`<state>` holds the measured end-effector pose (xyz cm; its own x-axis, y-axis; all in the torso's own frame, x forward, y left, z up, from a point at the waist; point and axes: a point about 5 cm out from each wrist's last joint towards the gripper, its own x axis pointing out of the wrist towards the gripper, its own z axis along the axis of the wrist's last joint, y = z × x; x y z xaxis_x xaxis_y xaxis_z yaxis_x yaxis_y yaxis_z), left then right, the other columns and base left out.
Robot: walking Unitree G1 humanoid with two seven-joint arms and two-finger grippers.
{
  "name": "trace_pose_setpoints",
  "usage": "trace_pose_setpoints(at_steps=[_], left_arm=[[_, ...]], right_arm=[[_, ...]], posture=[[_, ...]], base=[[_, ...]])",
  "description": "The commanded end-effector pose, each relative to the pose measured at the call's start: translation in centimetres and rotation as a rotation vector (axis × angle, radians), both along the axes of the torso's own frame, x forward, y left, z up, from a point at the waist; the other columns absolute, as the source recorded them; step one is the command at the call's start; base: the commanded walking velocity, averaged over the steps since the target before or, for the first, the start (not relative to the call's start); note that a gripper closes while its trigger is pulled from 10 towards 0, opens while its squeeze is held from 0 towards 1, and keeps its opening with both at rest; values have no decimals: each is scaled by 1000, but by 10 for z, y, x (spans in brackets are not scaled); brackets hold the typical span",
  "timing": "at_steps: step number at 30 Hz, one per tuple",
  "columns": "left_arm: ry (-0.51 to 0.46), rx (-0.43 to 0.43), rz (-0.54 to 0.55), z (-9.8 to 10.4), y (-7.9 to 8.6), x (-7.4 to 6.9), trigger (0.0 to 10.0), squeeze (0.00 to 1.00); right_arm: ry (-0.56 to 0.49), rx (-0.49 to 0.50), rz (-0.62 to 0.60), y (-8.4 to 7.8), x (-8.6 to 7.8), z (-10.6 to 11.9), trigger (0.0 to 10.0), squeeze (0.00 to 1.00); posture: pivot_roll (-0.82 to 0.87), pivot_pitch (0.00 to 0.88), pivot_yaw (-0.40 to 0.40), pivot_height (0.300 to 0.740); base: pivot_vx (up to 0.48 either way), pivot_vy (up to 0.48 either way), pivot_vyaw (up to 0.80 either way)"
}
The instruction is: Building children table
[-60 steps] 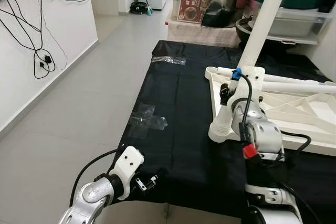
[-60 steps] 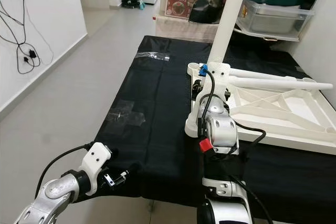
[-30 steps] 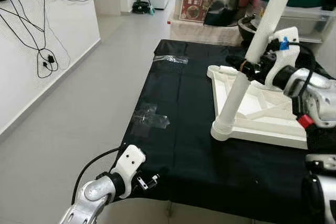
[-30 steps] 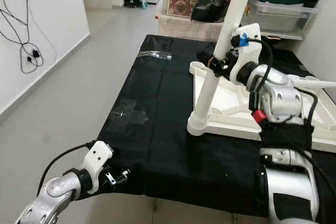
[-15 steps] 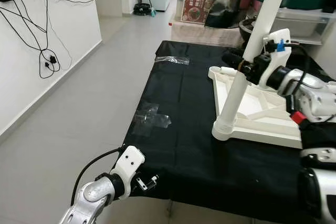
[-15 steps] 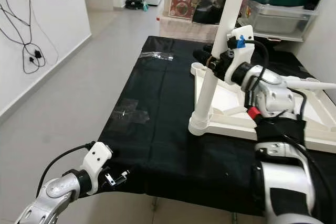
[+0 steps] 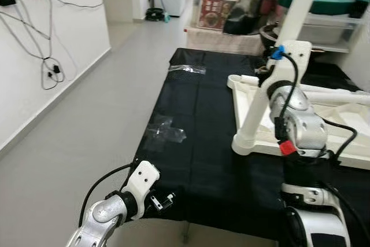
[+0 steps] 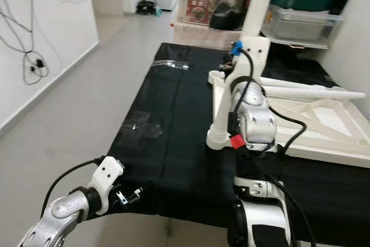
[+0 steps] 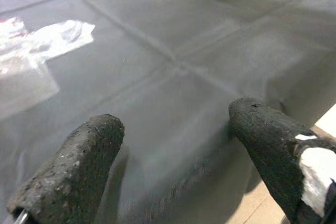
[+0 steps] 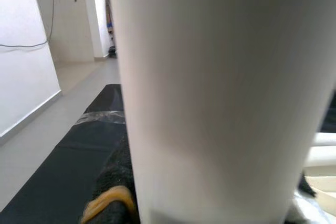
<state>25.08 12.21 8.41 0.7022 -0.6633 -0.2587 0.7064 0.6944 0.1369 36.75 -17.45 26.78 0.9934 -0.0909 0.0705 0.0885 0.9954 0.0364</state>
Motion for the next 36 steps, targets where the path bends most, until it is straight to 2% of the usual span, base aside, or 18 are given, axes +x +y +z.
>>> trace_pose_setpoints(at_steps=[1,4,5,9,11,12,13,15,16,18,19,20,22,23,25,28,32,36], left_arm=[[11,13,4,-4,3,0,10000,0],[16,5,7,-5,1,-2,10000,0],[18,0,8,-6,0,-3,10000,0],[21,-3,7,-6,-1,-3,10000,0],[18,0,4,-6,-1,-3,10000,0],[18,0,4,-6,-1,-3,10000,0],[17,2,4,-5,0,-2,10000,0],[16,4,5,-5,0,-2,10000,0],[16,4,5,-5,0,-2,10000,0],[17,7,7,-6,2,-3,10000,0],[17,7,7,-6,2,-3,10000,0],[18,6,7,-6,1,-4,10000,0],[20,3,6,-6,-1,-4,10000,0],[20,3,6,-6,-1,-4,10000,0],[20,3,7,-6,-1,-5,10000,0],[16,10,15,-6,1,-4,10000,0],[15,18,18,-5,3,-4,10000,0],[12,25,23,-5,6,-3,10000,0]], right_arm=[[105,23,19,1,4,-23,10000,1000],[92,4,9,-2,6,-15,10000,1000],[80,-8,17,-2,6,-11,10000,0],[47,-20,53,2,5,-5,10000,0],[-2,-100,268,2,8,-6,10000,0],[-2,-100,268,2,8,-6,10000,0],[-4,-115,383,-5,7,-9,10000,0],[0,-122,450,-10,6,-11,10000,0],[0,-122,450,-10,6,-11,10000,0],[21,-149,445,-34,10,-8,10000,0],[21,-149,445,-34,10,-8,10000,0],[34,-143,408,-47,13,-6,0,0],[54,-128,346,-63,16,-4,0,0],[54,-128,346,-63,16,-4,0,0],[72,-82,229,-73,20,-4,0,0],[104,-91,171,-70,21,-11,0,0],[147,-84,273,-51,21,-33,0,0],[163,-62,296,-49,23,-42,0,0]], posture=[[10,0,-83,740],[9,0,-87,740],[7,0,-88,740],[7,0,-87,740],[11,0,-86,740],[11,0,-86,740],[13,0,-88,740],[13,0,-88,740],[13,0,-88,740],[6,0,-87,740],[6,0,-87,740],[5,0,-86,740],[4,0,-87,740],[4,0,-87,740],[6,0,-87,740],[10,0,-85,740],[14,0,-84,740],[21,0,-88,740]], base=[[0,0,0],[0,0,0],[0,0,0],[0,0,0],[0,0,0],[0,0,0],[0,0,0],[0,0,0],[0,0,0],[0,0,0],[0,0,0],[0,0,0],[0,0,0],[0,0,0],[0,0,0],[0,0,0],[0,0,0],[0,0,0]])
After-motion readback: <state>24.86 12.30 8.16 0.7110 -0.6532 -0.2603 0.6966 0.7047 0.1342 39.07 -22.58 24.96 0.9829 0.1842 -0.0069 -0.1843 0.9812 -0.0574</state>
